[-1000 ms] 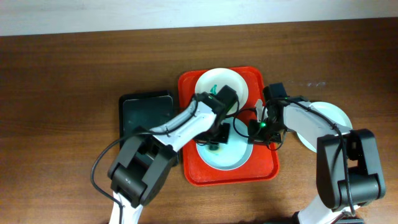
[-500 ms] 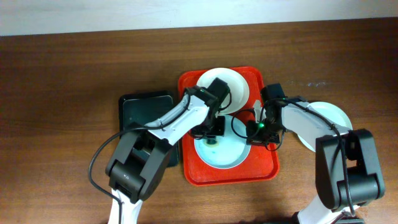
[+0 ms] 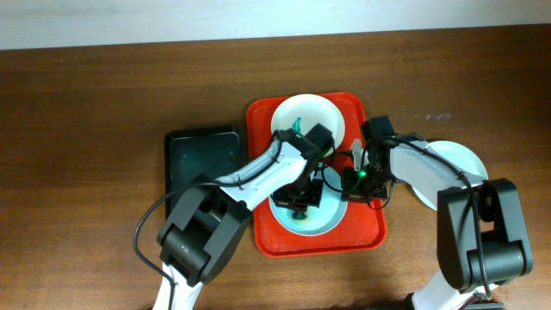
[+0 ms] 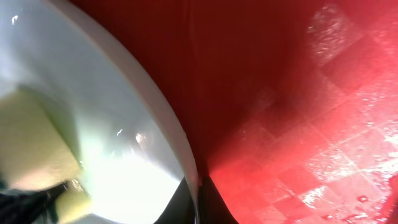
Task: Clean dirty plates on tray and stack at the side
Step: 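Scrub the light-blue plate with the sponge in the left gripper, then return the sponge to the black tray and retract the left arm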
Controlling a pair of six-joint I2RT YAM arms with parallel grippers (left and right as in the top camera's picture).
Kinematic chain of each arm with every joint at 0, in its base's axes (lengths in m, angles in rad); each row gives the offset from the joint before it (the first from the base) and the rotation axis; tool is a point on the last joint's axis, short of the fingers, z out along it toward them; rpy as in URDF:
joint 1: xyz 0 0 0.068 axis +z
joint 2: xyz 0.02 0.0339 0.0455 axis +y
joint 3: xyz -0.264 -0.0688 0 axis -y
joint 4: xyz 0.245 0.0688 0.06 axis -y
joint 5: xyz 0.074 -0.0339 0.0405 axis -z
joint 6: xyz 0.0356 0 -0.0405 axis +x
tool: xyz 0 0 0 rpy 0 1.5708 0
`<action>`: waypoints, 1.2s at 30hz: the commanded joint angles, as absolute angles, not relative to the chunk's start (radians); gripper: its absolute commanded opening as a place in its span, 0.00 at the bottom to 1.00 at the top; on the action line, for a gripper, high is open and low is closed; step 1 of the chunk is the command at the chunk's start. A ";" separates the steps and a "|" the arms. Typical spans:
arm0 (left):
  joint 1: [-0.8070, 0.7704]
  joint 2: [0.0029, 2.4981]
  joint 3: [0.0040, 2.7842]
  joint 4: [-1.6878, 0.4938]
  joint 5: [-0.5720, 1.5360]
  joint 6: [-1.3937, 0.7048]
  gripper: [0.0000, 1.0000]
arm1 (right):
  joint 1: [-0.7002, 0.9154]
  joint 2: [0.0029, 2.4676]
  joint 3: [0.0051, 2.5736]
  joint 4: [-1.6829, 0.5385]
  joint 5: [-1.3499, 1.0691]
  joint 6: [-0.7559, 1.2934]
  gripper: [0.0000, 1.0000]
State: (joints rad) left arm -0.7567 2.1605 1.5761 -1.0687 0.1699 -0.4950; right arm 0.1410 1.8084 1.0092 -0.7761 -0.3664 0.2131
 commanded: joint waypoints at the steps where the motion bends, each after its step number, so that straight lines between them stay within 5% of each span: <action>1: -0.720 2.206 1.540 -1.082 -0.280 -0.538 0.00 | 0.138 1.820 0.984 -0.773 -0.280 0.225 0.04; 10: -0.654 2.206 1.567 -1.087 -0.268 -0.606 0.00 | 0.138 1.820 0.984 -0.781 -0.279 0.225 0.04; 18: -0.638 2.180 1.740 -1.186 0.090 -0.510 0.00 | 0.137 1.820 0.984 -0.788 -0.279 0.225 0.04; 30: -0.410 1.995 1.829 -1.452 -0.224 -0.500 0.00 | 0.137 1.820 0.984 -0.795 -0.279 0.224 0.04; 36: -0.302 1.995 1.605 -1.266 -0.279 -0.500 0.00 | 0.137 1.820 0.984 -0.792 -0.279 0.224 0.04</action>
